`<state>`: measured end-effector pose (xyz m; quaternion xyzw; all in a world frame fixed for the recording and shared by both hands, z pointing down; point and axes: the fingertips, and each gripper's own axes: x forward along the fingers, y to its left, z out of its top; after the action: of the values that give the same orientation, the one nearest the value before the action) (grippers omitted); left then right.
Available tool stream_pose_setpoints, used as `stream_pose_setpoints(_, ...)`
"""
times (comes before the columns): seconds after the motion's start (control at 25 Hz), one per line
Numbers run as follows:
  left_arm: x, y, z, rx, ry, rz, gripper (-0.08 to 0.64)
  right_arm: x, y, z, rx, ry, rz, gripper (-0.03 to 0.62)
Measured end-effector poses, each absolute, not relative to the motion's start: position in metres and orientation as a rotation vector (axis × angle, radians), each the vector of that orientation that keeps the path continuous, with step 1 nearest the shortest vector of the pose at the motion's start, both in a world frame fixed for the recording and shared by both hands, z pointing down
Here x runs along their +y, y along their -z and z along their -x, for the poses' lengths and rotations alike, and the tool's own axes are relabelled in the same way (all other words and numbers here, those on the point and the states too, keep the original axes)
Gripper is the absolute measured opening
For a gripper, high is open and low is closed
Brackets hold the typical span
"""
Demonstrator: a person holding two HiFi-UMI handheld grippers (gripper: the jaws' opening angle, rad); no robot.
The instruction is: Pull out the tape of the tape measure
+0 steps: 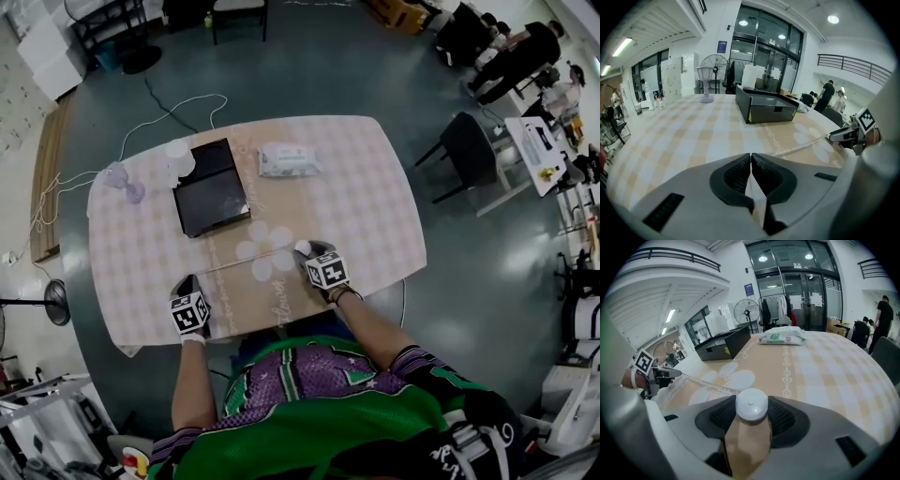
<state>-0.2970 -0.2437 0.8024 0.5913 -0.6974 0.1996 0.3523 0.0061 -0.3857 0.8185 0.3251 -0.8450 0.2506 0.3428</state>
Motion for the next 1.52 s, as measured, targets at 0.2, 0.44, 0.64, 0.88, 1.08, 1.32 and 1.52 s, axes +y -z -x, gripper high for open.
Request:
stream_pose_setpoints(0.2,-0.241,-0.808,0.299,-1.792,-0.513,-1.511,0.029,-0.387,-0.819,-0.003,-2.173,-0.626,-0.840,0.221)
stream_pose_setpoints(0.44,-0.240,-0.813,0.305,-1.792,-0.572,-1.436,0.036,-0.385,-0.822,0.000,-2.099,-0.535,-0.808,0.224)
stream_pose_setpoints(0.64,-0.239,-0.812,0.299,-1.754,-0.577,-1.440,0.133,-0.381,-0.821,0.006,-2.075,-0.545,-0.742,0.260)
stream_pose_setpoints(0.88,-0.224,-0.803,0.301,-1.757,-0.547,-1.434,0.194,-0.383,-0.815,-0.009,-2.074,-0.588,-0.804,0.292)
stream_pose_setpoints(1.08,-0.205,-0.792,0.317,-1.815,-0.502,-1.406,0.195,-0.384,-0.798,-0.033,-2.067,-0.659,-0.931,0.291)
stream_pose_setpoints(1.32,-0.188,-0.766,0.328,-1.878,-0.429,-1.424,0.195,-0.382,-0.766,-0.032,-2.128,-0.679,-1.006,0.290)
stream_pose_setpoints(1.52,-0.183,-0.735,0.329,-1.925,-0.379,-1.460,0.195,-0.373,-0.733,-0.022,-2.187,-0.636,-1.012,0.290)
